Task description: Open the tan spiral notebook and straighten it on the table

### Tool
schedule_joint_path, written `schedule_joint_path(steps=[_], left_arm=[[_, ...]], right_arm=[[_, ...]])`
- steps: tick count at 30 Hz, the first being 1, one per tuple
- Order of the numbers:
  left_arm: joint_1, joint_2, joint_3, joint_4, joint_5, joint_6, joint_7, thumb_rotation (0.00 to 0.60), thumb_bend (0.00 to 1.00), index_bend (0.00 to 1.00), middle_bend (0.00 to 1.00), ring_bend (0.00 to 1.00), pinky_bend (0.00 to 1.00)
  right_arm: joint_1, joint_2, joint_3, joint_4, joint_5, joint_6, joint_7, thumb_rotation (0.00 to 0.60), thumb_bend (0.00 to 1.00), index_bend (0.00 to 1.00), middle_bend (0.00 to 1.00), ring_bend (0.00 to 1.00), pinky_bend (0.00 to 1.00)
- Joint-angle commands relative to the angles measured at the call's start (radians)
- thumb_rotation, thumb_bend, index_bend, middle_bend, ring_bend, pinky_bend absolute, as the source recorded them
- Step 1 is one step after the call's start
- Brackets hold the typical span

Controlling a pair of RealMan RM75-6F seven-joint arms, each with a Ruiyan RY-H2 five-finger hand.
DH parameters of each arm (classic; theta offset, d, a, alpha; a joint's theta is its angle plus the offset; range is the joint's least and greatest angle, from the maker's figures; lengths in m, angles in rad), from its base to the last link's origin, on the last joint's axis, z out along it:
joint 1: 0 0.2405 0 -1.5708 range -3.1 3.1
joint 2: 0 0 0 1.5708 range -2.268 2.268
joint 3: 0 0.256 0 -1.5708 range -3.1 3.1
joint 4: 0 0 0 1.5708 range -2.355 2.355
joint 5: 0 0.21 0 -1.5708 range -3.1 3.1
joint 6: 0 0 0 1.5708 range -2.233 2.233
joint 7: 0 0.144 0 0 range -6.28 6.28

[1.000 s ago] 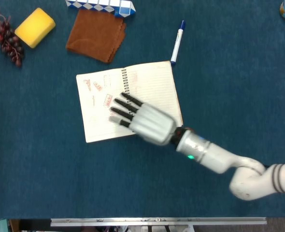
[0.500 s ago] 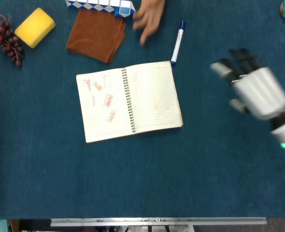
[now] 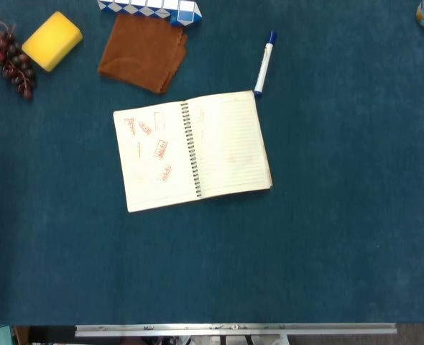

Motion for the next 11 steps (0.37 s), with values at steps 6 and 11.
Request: schedule_joint_path(steps=[6,11], left_arm=[[-0.001,0.004,0.0,-0.019,-0.001,0.001,0.017,0.6,0.33,0.13,0.02,0.0,0.02],[-0.004,0.004,-0.001,-0.026,-0.002,-0.003,0.022,0.6,0.33,0.13,0.02,0.0,0.02]], right_arm=[[-0.052,0.011,0.011,0.019,0.019,0.02,0.035,0.6,0.18,0.32,0.29,0.18,0.32],[-0.059,0.012,0.021,0.028,0.019,0.005,0.049,0.6,0.18,0.32,0.29,0.18,0.32]])
